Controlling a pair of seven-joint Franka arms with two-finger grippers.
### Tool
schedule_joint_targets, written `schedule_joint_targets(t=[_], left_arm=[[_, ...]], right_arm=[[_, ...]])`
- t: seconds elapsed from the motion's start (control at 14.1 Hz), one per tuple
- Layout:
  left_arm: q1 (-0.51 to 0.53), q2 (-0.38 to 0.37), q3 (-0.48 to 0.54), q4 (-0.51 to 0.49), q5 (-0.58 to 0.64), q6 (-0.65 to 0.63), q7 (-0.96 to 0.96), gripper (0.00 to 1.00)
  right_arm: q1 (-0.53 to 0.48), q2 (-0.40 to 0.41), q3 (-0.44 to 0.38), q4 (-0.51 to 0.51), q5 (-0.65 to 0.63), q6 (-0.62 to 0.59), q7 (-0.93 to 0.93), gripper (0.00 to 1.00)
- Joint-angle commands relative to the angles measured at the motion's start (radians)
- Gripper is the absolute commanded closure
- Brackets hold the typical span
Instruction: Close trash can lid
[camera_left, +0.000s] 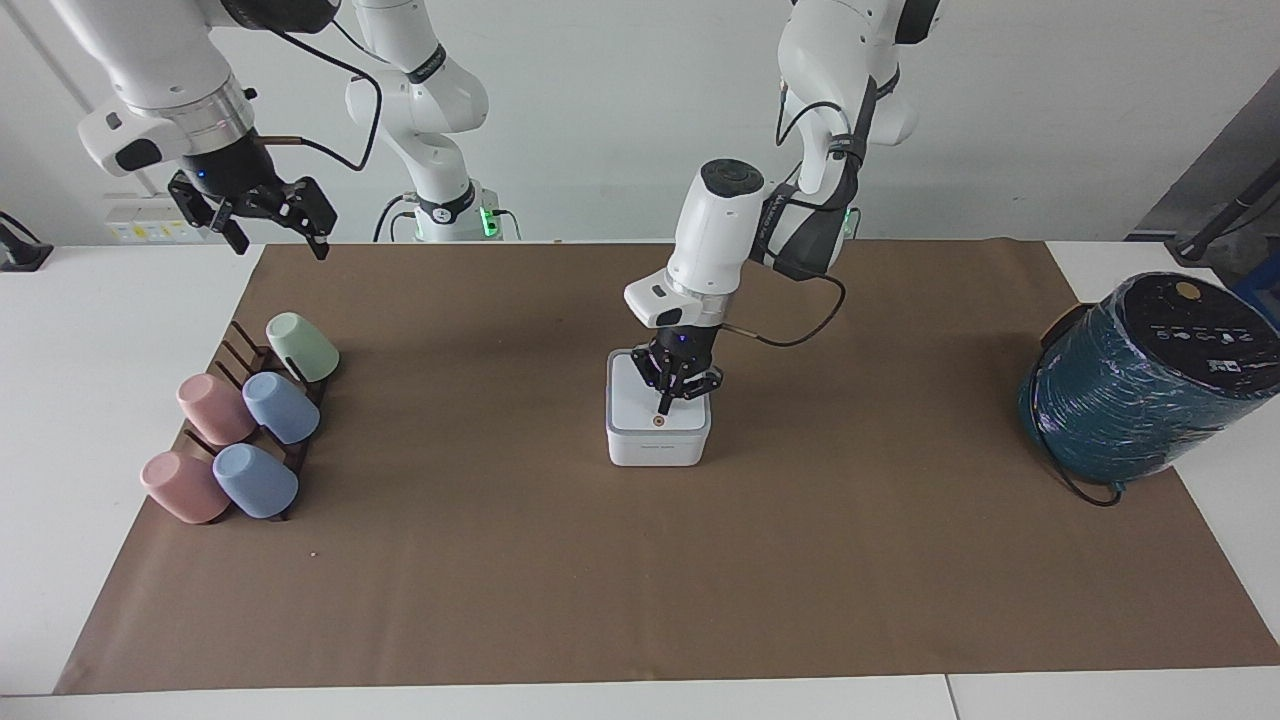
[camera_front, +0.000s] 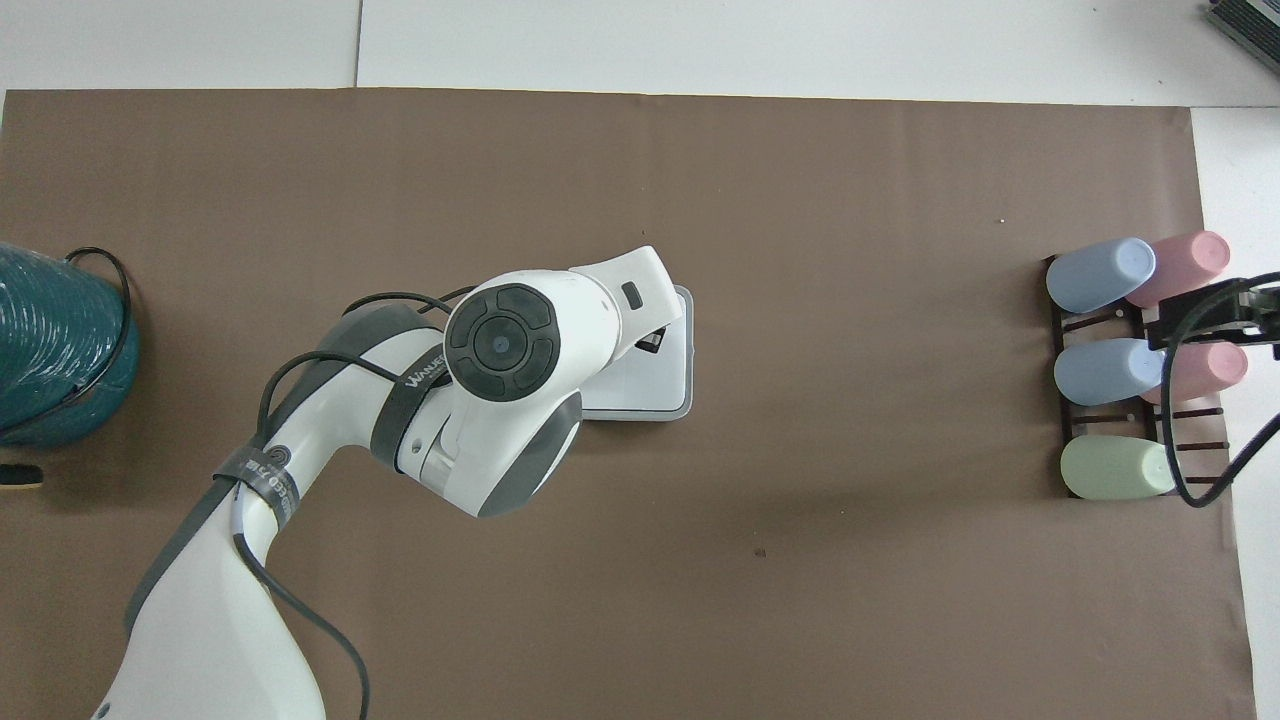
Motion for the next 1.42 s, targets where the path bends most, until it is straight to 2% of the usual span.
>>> schedule_joint_targets(t=[0.0,0.21,0.42,0.57,0.64,0.71,0.78,1.2,1.35], left_arm=[[0.005,-0.085,0.000,-0.017,0.021,-0.094,-0.007,1.00],[0.008,-0.111,0.008,-0.014,0.021,-0.150,-0.008,1.00],[0.050,-0.191,0.022,-0.018,0.023,-0.269,0.004,0.99],[0.094,-0.232,0.022,-0.028,0.023,-0.320,0.007,0.68],[0.131,-0.257,0.022,-0.032,0.023,-0.352,0.015,0.26],[0.160,-0.275,0.022,-0.035,0.021,-0.390,0.047,0.05],[0.195,-0.294,0.022,-0.035,0.021,-0.430,0.088,0.00],[0.378,-0.364,0.023,-0.031,0.021,-0.631,0.105,0.00],[0.435,-0.375,0.028,-0.020,0.020,-0.647,0.121,0.00]], right_arm=[[-0.002,-0.025,0.005,-0.029,-0.005,0.004,-0.013,0.00],[-0.002,-0.025,0.005,-0.029,-0.005,0.004,-0.013,0.00],[-0.002,-0.025,0.005,-0.029,-0.005,0.004,-0.013,0.00],[-0.002,-0.025,0.005,-0.029,-0.005,0.004,-0.013,0.00],[-0.002,-0.025,0.005,-0.029,-0.005,0.004,-0.013,0.00],[-0.002,-0.025,0.005,-0.029,-0.005,0.004,-0.013,0.00],[-0.002,-0.025,0.005,-0.029,-0.005,0.004,-0.013,0.00],[-0.002,-0.025,0.005,-0.029,-0.005,0.004,-0.013,0.00],[-0.002,-0.025,0.005,-0.030,-0.005,0.004,-0.013,0.00]])
